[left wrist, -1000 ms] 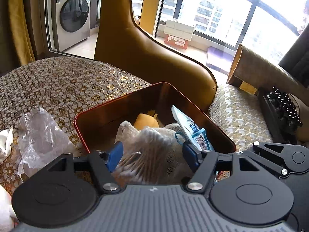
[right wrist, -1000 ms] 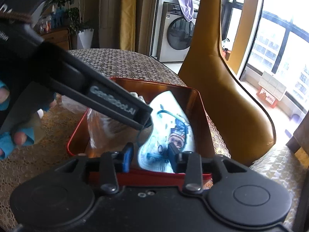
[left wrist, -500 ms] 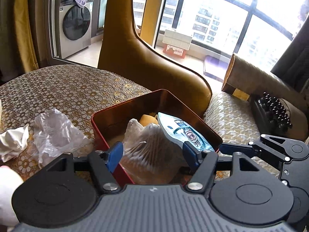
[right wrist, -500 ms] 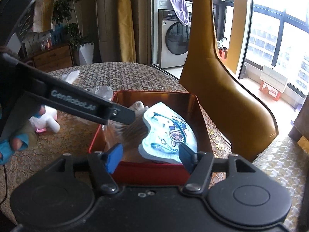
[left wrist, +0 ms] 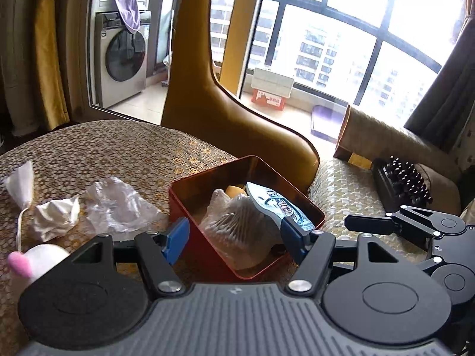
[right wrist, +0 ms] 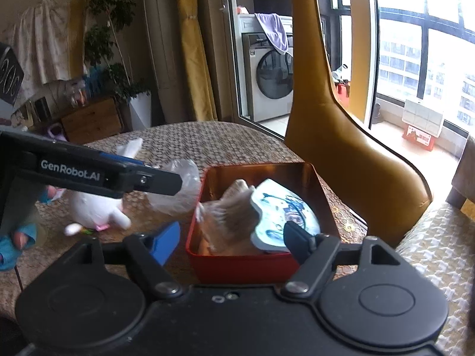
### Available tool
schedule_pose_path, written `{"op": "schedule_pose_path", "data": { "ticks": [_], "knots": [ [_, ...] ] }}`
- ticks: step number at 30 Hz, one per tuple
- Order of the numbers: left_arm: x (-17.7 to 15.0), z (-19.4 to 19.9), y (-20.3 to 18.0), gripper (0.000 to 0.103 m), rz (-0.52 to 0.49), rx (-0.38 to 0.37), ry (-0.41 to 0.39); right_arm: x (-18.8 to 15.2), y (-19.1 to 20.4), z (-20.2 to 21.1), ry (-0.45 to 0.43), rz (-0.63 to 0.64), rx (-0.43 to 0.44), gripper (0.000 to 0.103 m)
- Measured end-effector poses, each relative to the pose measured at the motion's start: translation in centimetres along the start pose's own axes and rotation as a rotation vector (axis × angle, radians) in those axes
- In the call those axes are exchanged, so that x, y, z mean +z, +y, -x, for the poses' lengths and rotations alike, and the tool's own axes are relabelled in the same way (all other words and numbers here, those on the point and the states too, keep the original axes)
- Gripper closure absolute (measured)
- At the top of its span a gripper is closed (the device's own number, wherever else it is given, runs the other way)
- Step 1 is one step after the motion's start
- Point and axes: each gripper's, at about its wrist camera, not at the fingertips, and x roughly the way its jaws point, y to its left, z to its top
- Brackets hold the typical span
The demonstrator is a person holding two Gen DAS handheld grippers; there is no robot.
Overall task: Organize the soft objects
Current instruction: 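Move both open grippers back over the remaining items on the table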
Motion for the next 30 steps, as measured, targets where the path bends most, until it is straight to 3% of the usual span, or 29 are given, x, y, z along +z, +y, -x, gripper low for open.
{"op": "schedule_pose_path", "data": {
  "ticks": [5,9,14,21,24,30],
  "knots": [
    [-1.0,3.2,0.7,0.035,-0.012,0.016,-0.030,0.1,1.6,1.7,-0.021,0.003,0.018,0.019],
    [-1.8,5.8,1.7,0.024,0.001,0.024,-0.056,0.5,3.1,2.7,-0.034,0.013,0.019,0.015],
    [-3.1,9.0,3.2,0.019,0.013,0.029,-0.080,0.6,5.4,3.9,-0.052,0.021,0.030,0.012],
    [-5.0,13.2,5.8,0.017,0.027,0.056,-0.099,0.2,9.3,4.7,-0.072,0.034,0.060,0.009],
    [-5.8,14.6,7.2,0.005,0.034,0.069,-0.099,0.1,11.0,4.7,-0.075,0.042,0.073,0.008],
    [-7.3,16.8,10.4,0.001,0.047,0.086,-0.093,-0.1,14.1,4.4,-0.080,0.056,0.104,0.005]
  ]
}}
